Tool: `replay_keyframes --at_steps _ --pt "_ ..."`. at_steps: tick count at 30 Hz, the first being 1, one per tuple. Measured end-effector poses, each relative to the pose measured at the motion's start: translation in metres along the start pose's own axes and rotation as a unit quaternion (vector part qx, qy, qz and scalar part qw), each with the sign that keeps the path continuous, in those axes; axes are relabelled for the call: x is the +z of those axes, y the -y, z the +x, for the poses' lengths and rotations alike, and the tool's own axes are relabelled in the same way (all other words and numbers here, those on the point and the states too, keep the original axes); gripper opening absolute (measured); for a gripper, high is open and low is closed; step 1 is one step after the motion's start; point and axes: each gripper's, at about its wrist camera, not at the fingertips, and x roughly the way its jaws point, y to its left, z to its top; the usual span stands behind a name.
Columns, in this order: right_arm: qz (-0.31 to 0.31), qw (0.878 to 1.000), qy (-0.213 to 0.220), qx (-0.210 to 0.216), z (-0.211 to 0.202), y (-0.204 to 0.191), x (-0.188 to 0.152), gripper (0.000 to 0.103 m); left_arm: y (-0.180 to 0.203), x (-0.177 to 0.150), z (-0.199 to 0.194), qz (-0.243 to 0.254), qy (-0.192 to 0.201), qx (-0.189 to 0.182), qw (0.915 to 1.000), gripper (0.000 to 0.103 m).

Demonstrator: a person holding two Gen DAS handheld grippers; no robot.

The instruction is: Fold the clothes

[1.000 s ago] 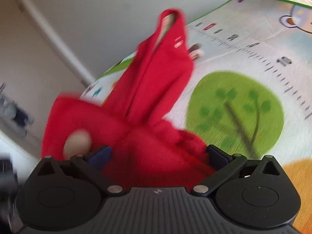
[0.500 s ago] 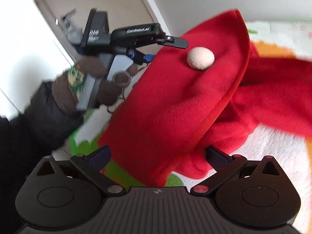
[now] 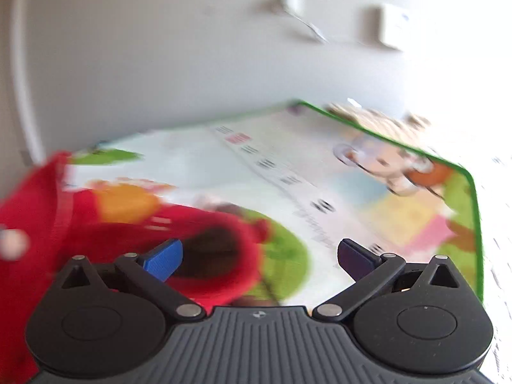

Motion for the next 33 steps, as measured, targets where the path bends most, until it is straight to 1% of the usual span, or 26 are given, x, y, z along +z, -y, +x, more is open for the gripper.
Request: replay_keyframes --at_steps 2,3,4,7,8,9,11,12,14,16,17,20,22,23,25,27,28,29,30,31,33 --pt "0.013 0.999 -0.007 -0.029 0.012 0.008 -0.003 0.101 0.002 0.003 0.002 0.005 -0.002 0.0 1.0 0.101" --pt "0.02 0.999 -0.001 -0.04 0.013 0.011 -0.003 0.099 0.003 0.004 0.003 0.007 -0.003 0.0 1.0 0.101" --pt "0.029 0.998 0.015 -0.044 0.004 0.015 -0.002 0.098 0.005 0.007 0.006 0.01 -0.004 -0.006 0.9999 0.101" --pt "0.037 0.994 0.09 -0.047 -0.047 0.018 0.011 0.098 0.014 0.016 0.021 0.03 -0.003 -0.034 0.999 0.101" --pt "0.036 0.993 0.106 -0.047 -0.062 0.017 0.012 0.098 0.022 0.018 0.027 0.043 -0.002 -0.045 0.998 0.101" --pt "0.032 0.992 0.113 -0.046 -0.074 0.016 0.011 0.098 0.031 0.021 0.033 0.058 -0.002 -0.054 0.9969 0.101" --pt "0.025 0.991 0.126 -0.044 -0.097 0.013 0.008 0.103 0.051 0.025 0.039 0.084 -0.002 -0.063 0.9944 0.101" --pt "0.02 0.991 0.12 -0.046 -0.103 0.014 0.004 0.103 0.061 0.026 0.039 0.098 0.002 -0.06 0.9933 0.101" --pt "0.007 0.995 0.083 -0.055 -0.1 0.017 -0.007 0.103 0.077 0.025 0.03 0.132 0.02 -0.052 0.9897 0.101" --pt "0.013 0.997 0.057 -0.054 -0.097 0.026 -0.019 0.103 0.087 0.019 0.014 0.158 0.039 -0.052 0.9853 0.101" --pt "0.021 0.998 0.052 -0.041 -0.098 0.029 -0.022 0.103 0.091 0.014 0.004 0.168 0.046 -0.053 0.9834 0.101" --pt "0.032 0.996 0.065 0.055 -0.114 0.009 -0.016 0.103 0.094 -0.006 -0.02 0.177 0.052 -0.075 0.9799 0.101" --pt "0.024 0.99 0.077 0.117 -0.113 -0.018 -0.002 0.103 0.093 -0.016 -0.031 0.174 0.052 -0.088 0.9795 0.101" --pt "0.014 0.987 0.078 0.142 -0.109 -0.035 0.005 0.103 0.092 -0.021 -0.036 0.172 0.051 -0.095 0.9793 0.101" --pt "-0.008 0.982 0.077 0.172 -0.092 -0.074 0.019 0.102 0.086 -0.027 -0.039 0.166 0.047 -0.097 0.9803 0.101" --pt "-0.026 0.978 0.069 0.193 -0.069 -0.113 0.033 0.091 0.077 -0.031 -0.039 0.156 0.042 -0.092 0.9827 0.101" --pt "-0.026 0.977 0.058 0.202 -0.053 -0.129 0.038 0.079 0.072 -0.031 -0.037 0.149 0.038 -0.089 0.9841 0.101" --pt "-0.024 0.976 0.044 0.214 -0.036 -0.144 0.043 0.07 0.066 -0.03 -0.036 0.141 0.035 -0.09 0.9853 0.101" --pt "-0.017 0.973 0.03 0.23 -0.018 -0.157 0.046 0.067 0.06 -0.03 -0.035 0.132 0.032 -0.094 0.9862 0.101" --pt "-0.011 0.969 0.016 0.246 0.002 -0.169 0.051 0.066 0.057 -0.03 -0.035 0.126 0.029 -0.106 0.9859 0.101" --pt "-0.004 0.962 -0.003 0.272 0.034 -0.191 0.057 0.066 0.05 -0.03 -0.034 0.113 0.022 -0.13 0.9847 0.101"
